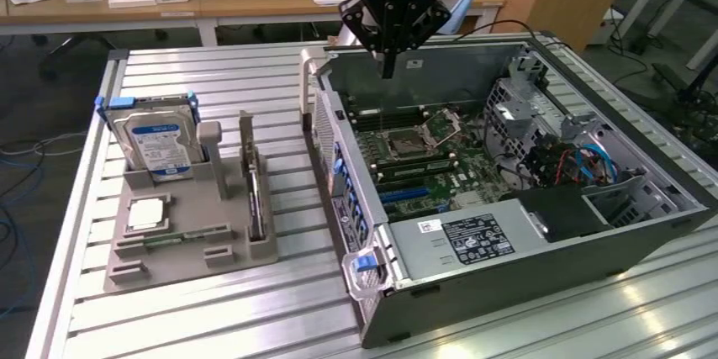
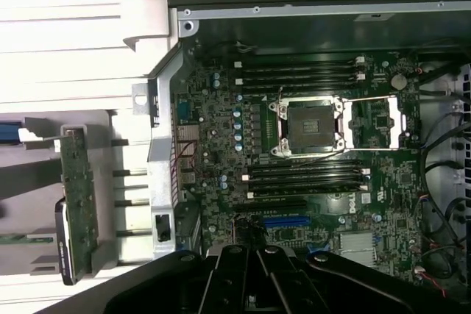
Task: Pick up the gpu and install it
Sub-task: 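Reach for the gpu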
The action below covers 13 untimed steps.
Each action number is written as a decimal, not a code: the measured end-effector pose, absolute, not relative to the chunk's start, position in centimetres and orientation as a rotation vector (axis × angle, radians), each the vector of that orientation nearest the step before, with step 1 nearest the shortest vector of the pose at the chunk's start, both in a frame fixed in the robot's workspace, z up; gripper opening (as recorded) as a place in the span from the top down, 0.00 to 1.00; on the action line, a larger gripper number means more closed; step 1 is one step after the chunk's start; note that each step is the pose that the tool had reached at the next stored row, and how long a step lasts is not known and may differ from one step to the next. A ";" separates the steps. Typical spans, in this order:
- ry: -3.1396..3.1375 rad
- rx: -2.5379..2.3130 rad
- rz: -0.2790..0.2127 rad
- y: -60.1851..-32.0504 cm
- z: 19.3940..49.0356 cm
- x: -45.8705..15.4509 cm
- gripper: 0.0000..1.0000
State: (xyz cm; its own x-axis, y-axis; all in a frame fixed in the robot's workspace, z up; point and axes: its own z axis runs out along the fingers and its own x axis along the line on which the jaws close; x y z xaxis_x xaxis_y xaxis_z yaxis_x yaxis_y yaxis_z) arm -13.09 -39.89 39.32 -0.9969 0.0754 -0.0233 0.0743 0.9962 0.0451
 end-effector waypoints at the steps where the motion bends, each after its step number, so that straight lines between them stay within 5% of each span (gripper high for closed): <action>1: 3.114 0.117 0.069 -39.9 39.3 -13.2 0.89; 13: 3.114 0.117 0.069 -39.9 39.3 -13.9 0.89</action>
State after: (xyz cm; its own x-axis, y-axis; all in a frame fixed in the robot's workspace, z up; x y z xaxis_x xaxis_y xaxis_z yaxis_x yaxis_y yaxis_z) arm -13.92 -39.89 39.33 -0.9969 0.0753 -0.0233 0.0742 0.9962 0.0451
